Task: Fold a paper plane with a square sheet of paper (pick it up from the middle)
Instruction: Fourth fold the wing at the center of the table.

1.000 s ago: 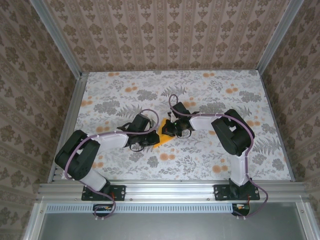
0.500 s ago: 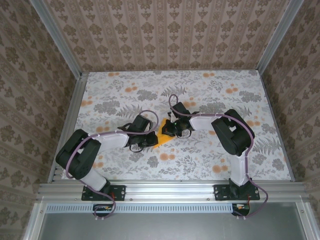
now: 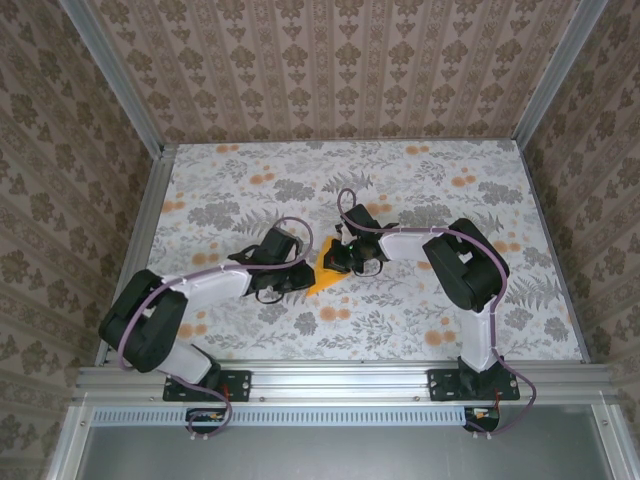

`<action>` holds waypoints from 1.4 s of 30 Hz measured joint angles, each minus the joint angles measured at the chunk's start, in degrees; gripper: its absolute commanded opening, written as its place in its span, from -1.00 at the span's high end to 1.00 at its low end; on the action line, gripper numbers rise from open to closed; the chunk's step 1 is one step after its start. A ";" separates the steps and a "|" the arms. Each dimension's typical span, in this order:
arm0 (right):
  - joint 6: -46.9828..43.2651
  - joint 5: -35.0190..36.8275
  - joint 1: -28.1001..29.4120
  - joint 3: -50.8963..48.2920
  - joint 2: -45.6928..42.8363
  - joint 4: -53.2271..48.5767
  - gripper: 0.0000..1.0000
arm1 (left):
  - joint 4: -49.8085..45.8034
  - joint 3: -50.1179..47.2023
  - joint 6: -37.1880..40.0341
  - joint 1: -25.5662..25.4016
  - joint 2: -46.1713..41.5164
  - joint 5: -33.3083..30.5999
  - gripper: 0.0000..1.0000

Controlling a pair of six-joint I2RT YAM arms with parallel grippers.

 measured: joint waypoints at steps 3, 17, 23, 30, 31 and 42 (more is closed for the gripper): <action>0.09 0.00 0.00 0.00 0.00 0.00 0.96 | 0.35 0.00 -0.02 -0.70 -0.09 0.35 0.62; 0.13 0.00 0.00 0.00 0.00 0.00 0.96 | 0.72 0.79 -0.02 -1.07 4.81 2.34 0.64; 0.13 0.02 0.00 0.02 0.00 -0.02 0.96 | 0.04 0.81 -0.02 -0.96 4.79 1.66 0.65; 0.13 0.02 -0.02 0.02 0.00 -0.04 0.96 | -0.79 0.81 -0.02 -0.59 4.79 1.18 0.65; 0.13 0.02 -0.02 0.02 0.00 -0.07 0.96 | -0.94 0.81 -0.02 -0.59 4.79 1.01 0.65; 0.13 0.04 0.00 0.07 0.00 -0.13 0.96 | -3.61 1.31 0.02 -0.59 4.79 -0.59 0.61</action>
